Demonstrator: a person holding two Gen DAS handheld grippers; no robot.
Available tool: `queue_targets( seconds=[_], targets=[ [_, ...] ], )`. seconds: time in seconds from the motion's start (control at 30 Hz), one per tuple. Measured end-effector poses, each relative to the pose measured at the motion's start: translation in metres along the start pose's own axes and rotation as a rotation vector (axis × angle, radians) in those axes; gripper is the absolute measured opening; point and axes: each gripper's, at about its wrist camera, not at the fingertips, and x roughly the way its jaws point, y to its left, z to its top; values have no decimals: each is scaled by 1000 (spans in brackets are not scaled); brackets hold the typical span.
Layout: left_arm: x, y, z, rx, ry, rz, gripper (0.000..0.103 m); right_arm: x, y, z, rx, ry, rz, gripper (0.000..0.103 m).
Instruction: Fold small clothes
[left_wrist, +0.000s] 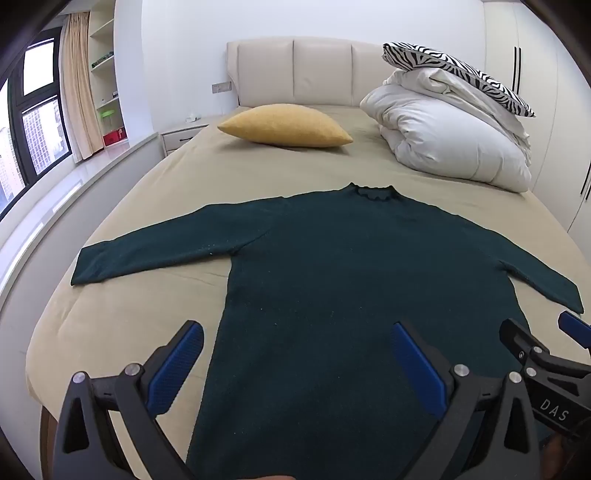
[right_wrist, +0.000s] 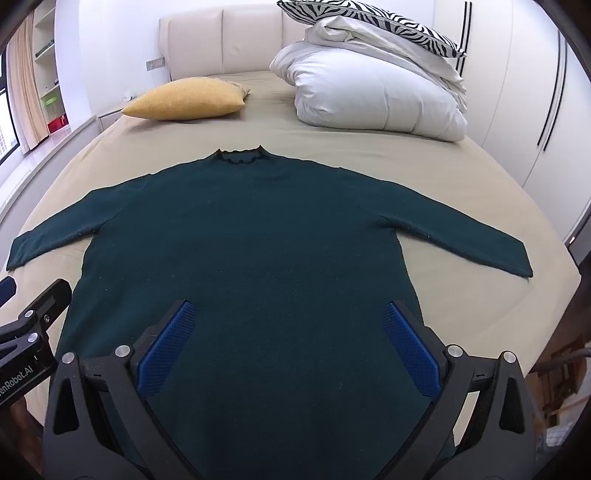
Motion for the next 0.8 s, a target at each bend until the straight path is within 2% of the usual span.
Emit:
queue_targets(
  seconds=[0.43,0.8],
  targets=[
    [5,-4,-10,3,0,1,103,5,0,-4,-5,2,-4,103],
    [4,-2,-5,1,6,1,103,3,3,-7,-1,5,-2,103]
  ],
)
